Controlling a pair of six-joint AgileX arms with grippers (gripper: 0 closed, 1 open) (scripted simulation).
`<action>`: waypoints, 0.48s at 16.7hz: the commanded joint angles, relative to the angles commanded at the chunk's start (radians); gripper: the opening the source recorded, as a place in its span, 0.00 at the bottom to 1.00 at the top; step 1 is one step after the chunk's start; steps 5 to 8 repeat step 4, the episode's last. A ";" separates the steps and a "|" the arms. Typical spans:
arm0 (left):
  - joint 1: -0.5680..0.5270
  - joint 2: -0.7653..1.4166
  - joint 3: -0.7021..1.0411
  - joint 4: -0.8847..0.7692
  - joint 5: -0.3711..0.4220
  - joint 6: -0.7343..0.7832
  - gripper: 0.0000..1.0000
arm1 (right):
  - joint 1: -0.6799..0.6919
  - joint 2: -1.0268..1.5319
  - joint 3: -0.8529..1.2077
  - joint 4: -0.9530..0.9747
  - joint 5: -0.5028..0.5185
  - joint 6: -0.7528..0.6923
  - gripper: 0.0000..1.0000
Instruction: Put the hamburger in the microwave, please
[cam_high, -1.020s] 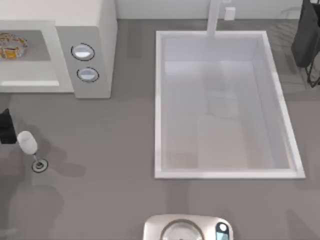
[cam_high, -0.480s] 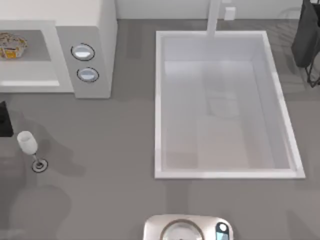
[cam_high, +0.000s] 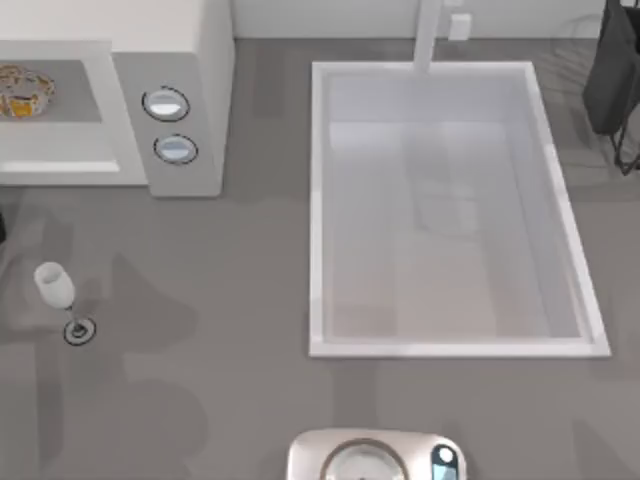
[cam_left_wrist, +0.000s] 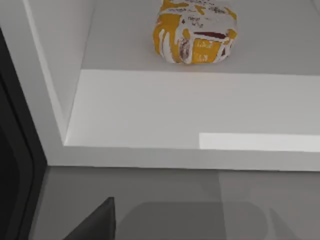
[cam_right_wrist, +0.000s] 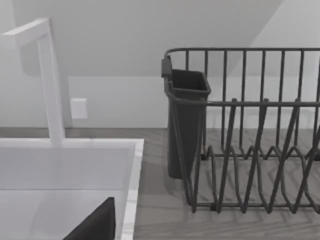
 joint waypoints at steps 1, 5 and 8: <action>0.000 -0.035 0.012 -0.039 0.000 0.000 1.00 | 0.000 0.000 0.000 0.000 0.000 0.000 1.00; 0.001 -0.085 0.037 -0.091 -0.001 0.000 1.00 | 0.000 0.000 0.000 0.000 0.000 0.000 1.00; 0.001 -0.085 0.037 -0.091 -0.001 0.000 1.00 | 0.000 0.000 0.000 0.000 0.000 0.000 1.00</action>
